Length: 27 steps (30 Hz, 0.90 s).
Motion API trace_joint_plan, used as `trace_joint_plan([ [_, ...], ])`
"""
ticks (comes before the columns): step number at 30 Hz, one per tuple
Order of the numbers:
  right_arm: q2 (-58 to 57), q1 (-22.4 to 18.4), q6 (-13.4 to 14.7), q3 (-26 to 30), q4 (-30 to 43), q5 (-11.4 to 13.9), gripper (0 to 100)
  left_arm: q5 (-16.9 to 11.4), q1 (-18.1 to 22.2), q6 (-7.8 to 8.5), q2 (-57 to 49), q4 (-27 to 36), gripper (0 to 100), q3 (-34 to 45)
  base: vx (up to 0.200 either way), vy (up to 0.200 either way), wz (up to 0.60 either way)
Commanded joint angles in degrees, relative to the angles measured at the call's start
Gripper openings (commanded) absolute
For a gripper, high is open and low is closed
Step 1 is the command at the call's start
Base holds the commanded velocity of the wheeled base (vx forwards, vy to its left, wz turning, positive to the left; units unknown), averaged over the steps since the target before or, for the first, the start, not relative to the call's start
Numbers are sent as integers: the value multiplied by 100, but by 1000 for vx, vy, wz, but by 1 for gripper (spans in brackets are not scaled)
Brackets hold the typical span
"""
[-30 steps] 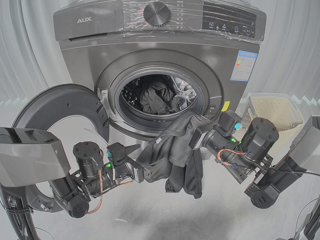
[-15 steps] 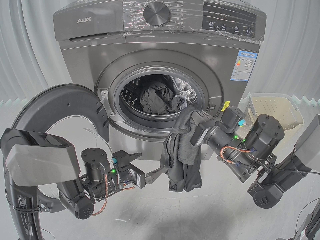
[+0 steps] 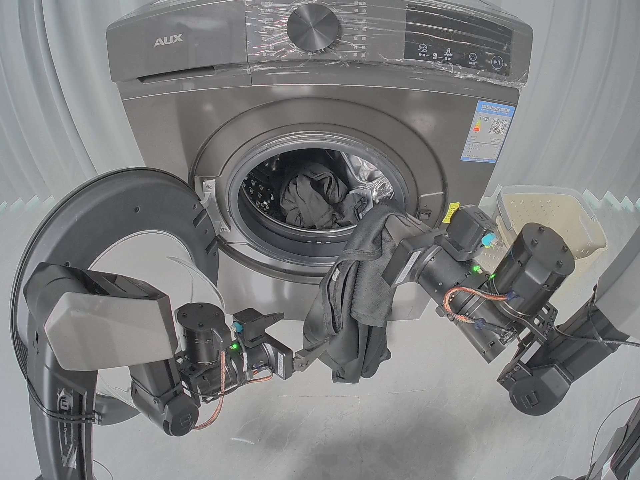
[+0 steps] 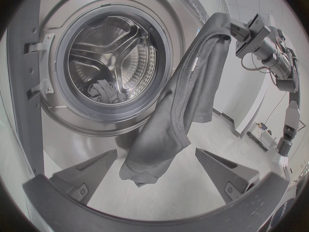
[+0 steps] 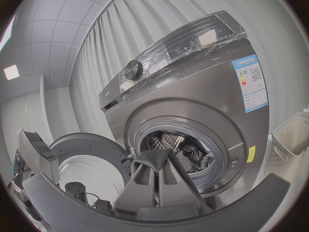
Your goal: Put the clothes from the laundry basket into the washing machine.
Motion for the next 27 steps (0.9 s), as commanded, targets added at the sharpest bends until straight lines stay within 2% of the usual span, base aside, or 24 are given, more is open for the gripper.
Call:
trace_joint_plan([
  [1, -32, 11, 1, 2, -1, 0, 0, 5, 29, 21, 279, -5, 100, -153, 0, 0, 0],
  [10, -14, 90, 10, 37, -1, -8, 0, 31, 12, 29, 613, -5, 100, -531, 0, 0, 0],
  [18, 12, 187, 10, 19, -1, -17, 0, 137, 21, 56, 859, -5, 100, -1023, 0, 0, 0],
  [27, -5, 213, 19, 46, -10, -17, 0, 269, 12, 56, 1026, -5, 100, -1226, 0, 0, 0],
])
